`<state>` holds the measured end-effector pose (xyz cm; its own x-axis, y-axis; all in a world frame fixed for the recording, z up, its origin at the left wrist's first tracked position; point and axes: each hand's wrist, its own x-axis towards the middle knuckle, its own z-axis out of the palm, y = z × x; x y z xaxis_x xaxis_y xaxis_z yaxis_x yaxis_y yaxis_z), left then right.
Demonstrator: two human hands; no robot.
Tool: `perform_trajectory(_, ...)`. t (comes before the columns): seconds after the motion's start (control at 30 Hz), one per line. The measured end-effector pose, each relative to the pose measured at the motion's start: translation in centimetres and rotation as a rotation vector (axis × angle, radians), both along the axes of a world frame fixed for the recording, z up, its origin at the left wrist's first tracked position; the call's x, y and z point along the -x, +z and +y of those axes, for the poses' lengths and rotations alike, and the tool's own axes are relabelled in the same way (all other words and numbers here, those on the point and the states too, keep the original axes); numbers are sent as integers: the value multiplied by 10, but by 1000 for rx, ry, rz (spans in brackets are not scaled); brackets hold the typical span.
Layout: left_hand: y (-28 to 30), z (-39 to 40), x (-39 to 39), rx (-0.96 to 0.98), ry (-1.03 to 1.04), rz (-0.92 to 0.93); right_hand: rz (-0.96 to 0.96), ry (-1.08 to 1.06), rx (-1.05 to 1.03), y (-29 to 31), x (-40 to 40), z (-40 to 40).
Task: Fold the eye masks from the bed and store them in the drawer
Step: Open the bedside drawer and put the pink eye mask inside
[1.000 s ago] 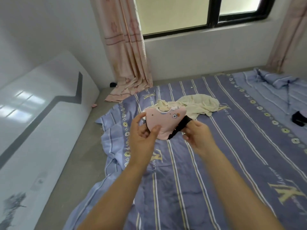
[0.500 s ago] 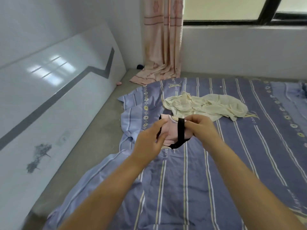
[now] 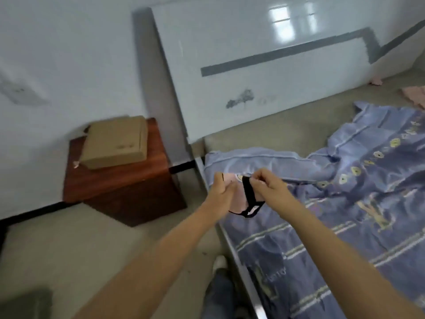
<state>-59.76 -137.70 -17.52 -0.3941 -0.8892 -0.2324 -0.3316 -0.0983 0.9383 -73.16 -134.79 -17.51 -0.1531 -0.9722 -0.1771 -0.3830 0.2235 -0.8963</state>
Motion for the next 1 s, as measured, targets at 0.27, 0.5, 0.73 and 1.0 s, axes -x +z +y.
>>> perform_trajectory(0.27, -34, 10, -214, -201, 582, 57, -140, 338, -128, -43, -194, -52)
perform_trajectory(0.5, -107, -57, -379, -321, 811, -226, 172, 342, -273, -117, -299, -133)
perform_trajectory(0.73, -219, -145, -442, -300, 712, -437, 198, -133, -511, -221, -320, -213)
perform_trajectory(1.0, -335, -221, -445, -4, 755, -481, -147, -560, -323, -317, -323, -280)
